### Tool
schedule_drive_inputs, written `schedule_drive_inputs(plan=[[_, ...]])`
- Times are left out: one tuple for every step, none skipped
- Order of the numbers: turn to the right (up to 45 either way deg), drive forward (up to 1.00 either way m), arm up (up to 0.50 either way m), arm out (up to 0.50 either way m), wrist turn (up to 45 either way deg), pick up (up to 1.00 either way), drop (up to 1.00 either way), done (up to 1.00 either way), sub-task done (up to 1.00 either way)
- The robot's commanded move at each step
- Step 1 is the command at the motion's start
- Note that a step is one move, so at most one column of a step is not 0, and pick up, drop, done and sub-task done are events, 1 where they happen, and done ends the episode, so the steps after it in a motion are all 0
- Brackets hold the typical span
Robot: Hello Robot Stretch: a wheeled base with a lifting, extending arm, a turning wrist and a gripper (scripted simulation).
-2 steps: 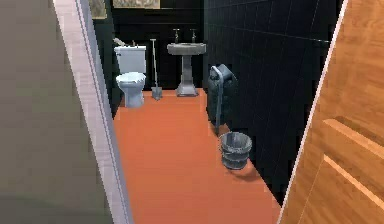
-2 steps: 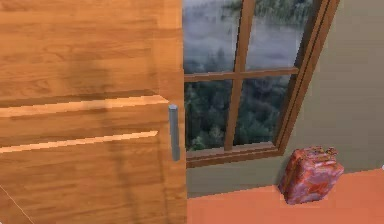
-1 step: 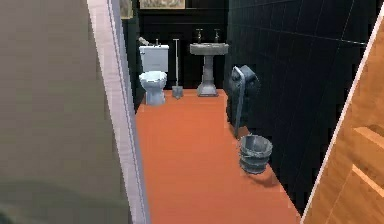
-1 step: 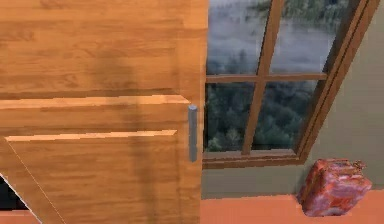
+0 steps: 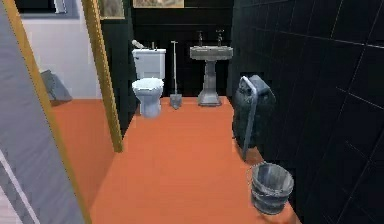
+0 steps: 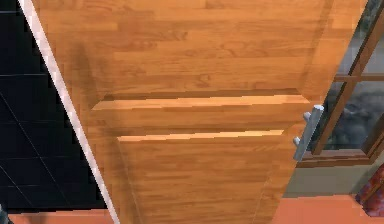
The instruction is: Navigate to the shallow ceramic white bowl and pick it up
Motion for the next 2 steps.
schedule_drive_inputs(plan=[[-3.0,0.00,0.00,0.00,0.0,0.00,0.00,0.00,0.00],[45.0,0.00,0.00,0.00,0.0,0.00,0.00,0.00,0.00]])
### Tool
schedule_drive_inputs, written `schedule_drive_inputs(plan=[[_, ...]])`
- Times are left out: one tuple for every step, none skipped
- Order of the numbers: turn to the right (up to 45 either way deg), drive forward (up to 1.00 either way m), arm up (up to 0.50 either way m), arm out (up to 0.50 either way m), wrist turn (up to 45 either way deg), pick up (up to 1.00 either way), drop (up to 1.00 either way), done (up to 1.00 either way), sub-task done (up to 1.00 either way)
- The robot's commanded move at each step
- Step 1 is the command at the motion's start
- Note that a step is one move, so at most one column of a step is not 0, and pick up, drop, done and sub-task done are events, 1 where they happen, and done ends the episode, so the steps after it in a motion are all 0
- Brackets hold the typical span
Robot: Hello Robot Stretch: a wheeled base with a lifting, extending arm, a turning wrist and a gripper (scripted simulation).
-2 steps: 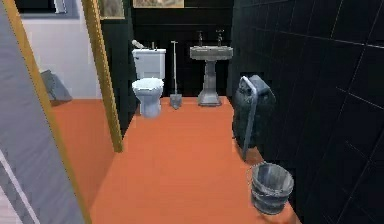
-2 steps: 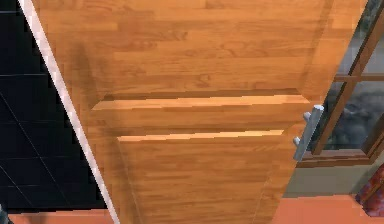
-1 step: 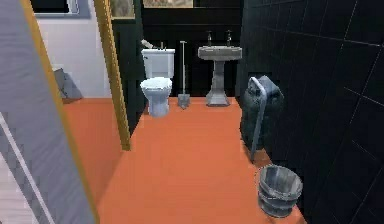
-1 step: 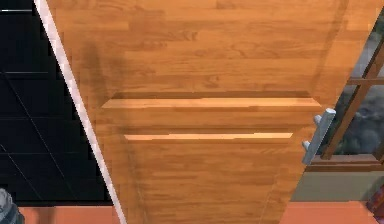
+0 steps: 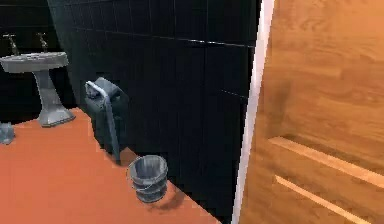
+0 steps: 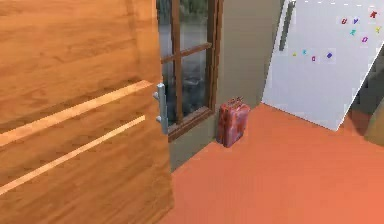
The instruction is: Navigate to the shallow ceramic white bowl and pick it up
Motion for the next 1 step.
schedule_drive_inputs(plan=[[45.0,0.00,0.00,0.00,0.0,0.00,0.00,0.00,0.00]])
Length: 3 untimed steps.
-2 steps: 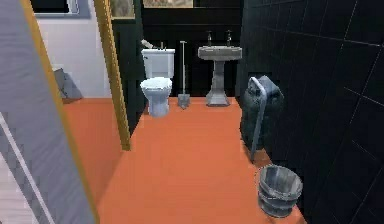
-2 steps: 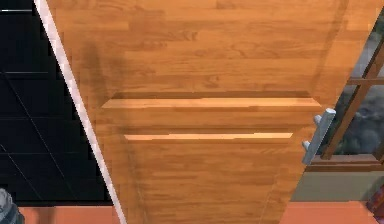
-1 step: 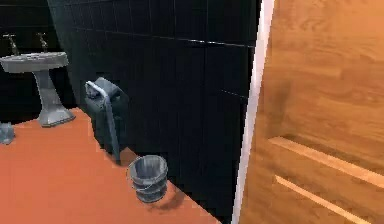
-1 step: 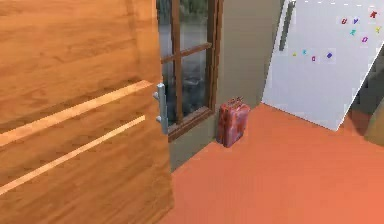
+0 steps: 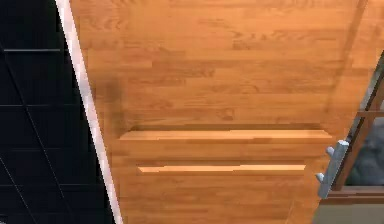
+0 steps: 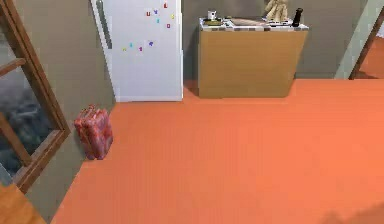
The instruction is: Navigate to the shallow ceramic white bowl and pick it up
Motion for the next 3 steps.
schedule_drive_inputs(plan=[[30.0,0.00,0.00,0.00,0.0,0.00,0.00,0.00,0.00],[0.0,0.05,0.00,0.00,0.0,0.00,0.00,0.00,0.00],[-45.0,0.00,0.00,0.00,0.0,0.00,0.00,0.00,0.00]])
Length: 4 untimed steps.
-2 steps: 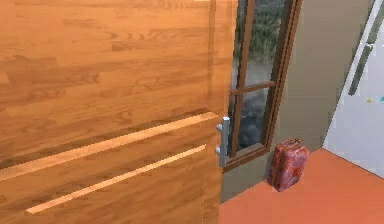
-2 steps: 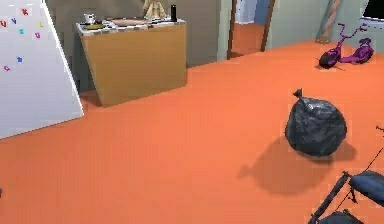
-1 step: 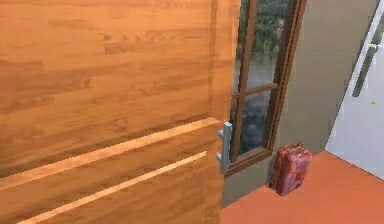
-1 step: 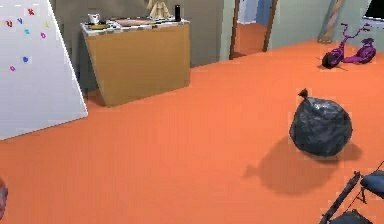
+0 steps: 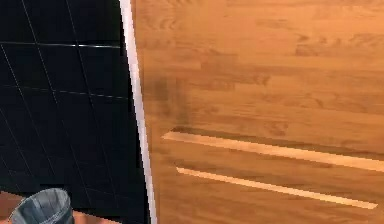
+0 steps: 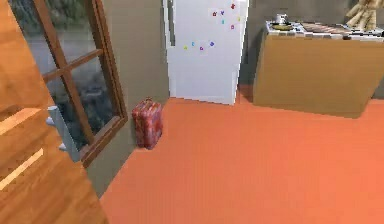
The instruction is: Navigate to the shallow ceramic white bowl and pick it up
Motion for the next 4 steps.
schedule_drive_inputs(plan=[[-36.0,0.00,0.00,0.00,0.0,0.00,0.00,0.00,0.00],[0.0,0.40,0.00,0.00,0.0,0.00,0.00,0.00,0.00],[-36.0,0.00,0.00,0.00,0.0,0.00,0.00,0.00,0.00],[0.0,0.15,0.00,0.00,0.0,0.00,0.00,0.00,0.00]])
